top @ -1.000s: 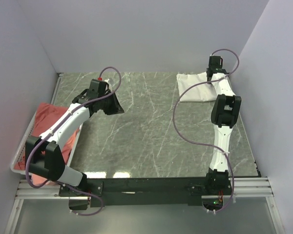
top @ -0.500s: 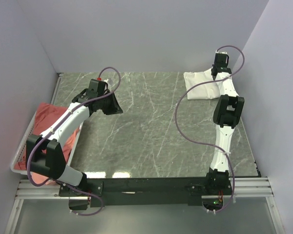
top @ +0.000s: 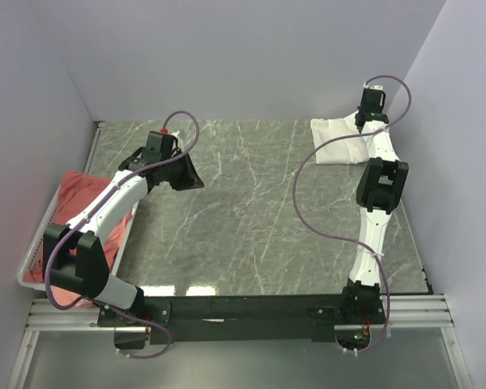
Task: Fold and stack the t-shirts
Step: Neatly place the folded tshirt to the corner, then reset both grippers
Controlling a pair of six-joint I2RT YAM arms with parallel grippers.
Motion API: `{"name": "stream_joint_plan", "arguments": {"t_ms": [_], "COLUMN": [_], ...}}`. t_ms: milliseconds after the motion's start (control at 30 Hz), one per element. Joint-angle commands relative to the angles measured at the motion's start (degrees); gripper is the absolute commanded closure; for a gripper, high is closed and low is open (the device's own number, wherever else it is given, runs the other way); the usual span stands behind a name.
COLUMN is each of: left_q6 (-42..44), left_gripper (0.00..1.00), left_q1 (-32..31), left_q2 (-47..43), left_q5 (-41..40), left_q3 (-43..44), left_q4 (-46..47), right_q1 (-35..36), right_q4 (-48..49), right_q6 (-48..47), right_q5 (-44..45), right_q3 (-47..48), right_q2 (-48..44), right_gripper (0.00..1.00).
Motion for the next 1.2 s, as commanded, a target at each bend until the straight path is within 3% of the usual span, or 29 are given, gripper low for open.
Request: {"name": "stream_joint_plan", "arguments": {"t_ms": [0,33,133,167,200,233,267,467,600,700,900,1167], "left_q6": [1.3,1.3,1.2,1.2,1.1,1.0,1.0,-0.1,-0.7,-0.8,-1.2,-0.8], "left_gripper": [0.85,0.85,0.85,0.85,0.85,0.85,0.85,0.84,0.84,0.83,0.82,0.79], "left_q1": [0.2,0.1,0.2,0.2,0.2,0.2,0.2,0.2,0.2,0.3,0.4,0.6], "left_q2": [0.0,0.0,0.2,0.3,0.2,0.3,0.3,-0.8,-2.8,-4.3,-8.6,-16.6], "left_q5": [1.4,1.4,1.7,1.8,2.0,2.0,2.1,3.0,1.6,0.0,-3.9,-9.7], "left_q3": [0.3,0.2,0.2,0.3,0.2,0.2,0.1,-1.0,-2.0,-2.9,-5.3,-10.8], "left_q4": [1.8,1.8,1.9,1.9,2.0,2.2,2.2,3.8,4.4,4.6,5.0,5.1], "right_q1": [-0.2,-0.2,-0.2,-0.1,-0.1,-0.1,-0.1,1.8,5.0,8.1,15.6,29.7], "right_q4": [4.8,4.8,4.8,5.1,5.2,5.1,5.2,5.5,9.4,8.4,7.6,12.5], "right_q6": [-0.5,-0.3,-0.4,-0.3,-0.1,0.2,0.5,4.3,10.0,15.6,29.5,39.4], "right_q5": [-0.1,-0.2,-0.1,0.6,1.1,1.2,1.2,4.3,13.1,13.0,3.8,-5.8], "right_q3": [2.1,2.2,3.2,3.2,2.6,2.3,1.7,-3.4,-13.5,-19.0,-36.9,-66.2], "right_q2": [0.1,0.2,1.0,1.0,0.6,0.2,-0.3,-6.4,-15.3,-21.3,-38.3,-62.2], "right_gripper": [0.95,0.93,0.77,0.63,0.57,0.28,0.20,0.16,0.14,0.13,0.12,0.10]}}
